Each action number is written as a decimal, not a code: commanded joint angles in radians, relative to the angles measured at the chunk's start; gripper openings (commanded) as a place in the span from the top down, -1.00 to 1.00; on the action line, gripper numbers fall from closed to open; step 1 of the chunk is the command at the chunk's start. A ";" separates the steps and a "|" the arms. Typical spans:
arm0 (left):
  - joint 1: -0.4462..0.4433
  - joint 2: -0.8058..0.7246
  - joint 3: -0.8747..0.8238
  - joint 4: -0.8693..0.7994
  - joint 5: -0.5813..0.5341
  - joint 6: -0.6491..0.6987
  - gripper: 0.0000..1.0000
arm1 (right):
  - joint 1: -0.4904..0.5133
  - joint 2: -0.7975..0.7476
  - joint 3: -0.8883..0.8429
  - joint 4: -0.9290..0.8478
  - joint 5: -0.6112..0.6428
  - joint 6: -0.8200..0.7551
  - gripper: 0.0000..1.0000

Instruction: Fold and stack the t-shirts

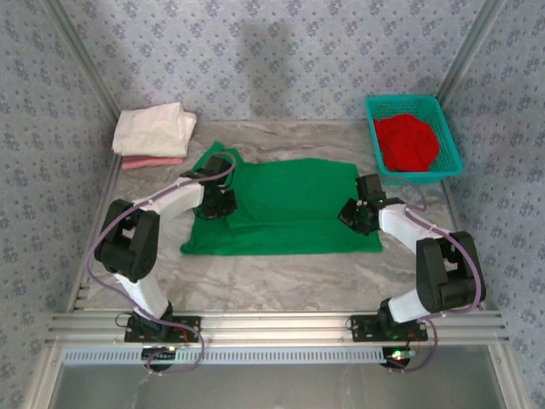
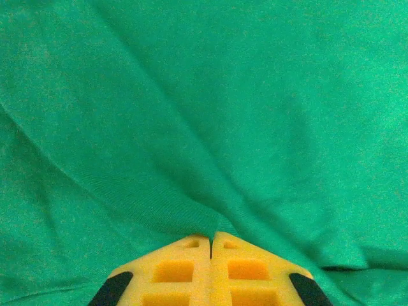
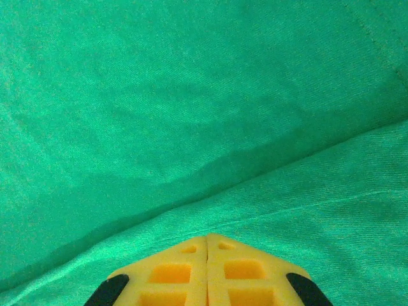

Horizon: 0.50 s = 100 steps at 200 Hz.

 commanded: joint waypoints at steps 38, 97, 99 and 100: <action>-0.030 0.185 0.283 -0.075 -0.050 0.124 0.98 | -0.004 -0.002 0.013 -0.002 -0.014 -0.003 0.81; -0.072 0.306 0.622 -0.216 -0.240 0.281 0.20 | -0.002 -0.005 0.006 0.001 -0.025 -0.006 0.79; -0.074 0.302 0.626 -0.216 -0.244 0.284 0.20 | -0.002 -0.005 0.006 0.000 -0.025 -0.007 0.78; -0.075 0.301 0.627 -0.215 -0.246 0.285 0.20 | -0.003 -0.005 0.005 0.000 -0.025 -0.007 0.78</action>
